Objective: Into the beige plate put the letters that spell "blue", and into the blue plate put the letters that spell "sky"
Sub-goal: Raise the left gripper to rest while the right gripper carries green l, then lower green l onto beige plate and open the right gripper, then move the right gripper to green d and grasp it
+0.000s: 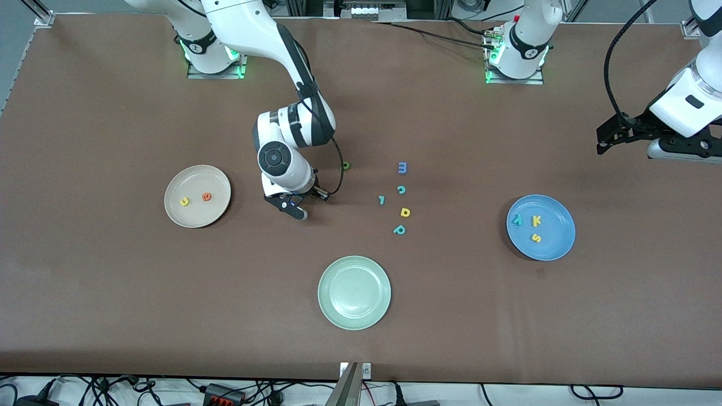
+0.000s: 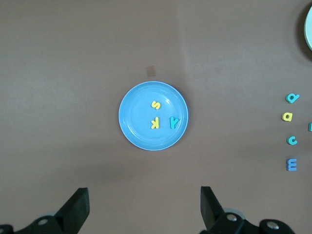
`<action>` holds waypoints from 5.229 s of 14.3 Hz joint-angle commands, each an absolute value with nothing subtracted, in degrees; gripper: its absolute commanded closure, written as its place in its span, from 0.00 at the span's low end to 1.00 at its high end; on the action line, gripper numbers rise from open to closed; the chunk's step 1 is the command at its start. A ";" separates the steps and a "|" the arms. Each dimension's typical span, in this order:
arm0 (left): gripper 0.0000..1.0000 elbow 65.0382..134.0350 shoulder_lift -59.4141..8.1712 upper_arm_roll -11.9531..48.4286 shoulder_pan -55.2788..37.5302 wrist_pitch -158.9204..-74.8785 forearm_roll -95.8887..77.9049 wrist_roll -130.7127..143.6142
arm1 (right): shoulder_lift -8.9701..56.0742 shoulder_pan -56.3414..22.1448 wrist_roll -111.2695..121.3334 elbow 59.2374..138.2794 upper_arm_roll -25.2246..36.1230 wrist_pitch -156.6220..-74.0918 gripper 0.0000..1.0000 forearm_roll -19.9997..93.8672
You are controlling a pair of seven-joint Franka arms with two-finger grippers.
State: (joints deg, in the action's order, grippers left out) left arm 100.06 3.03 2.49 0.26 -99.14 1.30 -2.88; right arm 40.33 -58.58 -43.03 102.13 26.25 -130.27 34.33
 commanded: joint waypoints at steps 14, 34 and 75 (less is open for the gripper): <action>0.00 97.56 1.76 3.78 0.35 -96.68 0.97 -3.52 | 38.68 -58.36 -37.28 102.39 29.34 -128.34 0.95 34.81; 0.00 97.47 1.67 3.78 0.35 -96.59 0.88 -4.04 | 39.11 -53.52 8.70 112.24 51.24 -110.04 0.00 34.80; 0.00 97.47 1.67 4.83 0.44 -96.50 0.88 -3.96 | 46.40 -86.31 -29.44 103.98 42.28 -130.17 0.46 45.18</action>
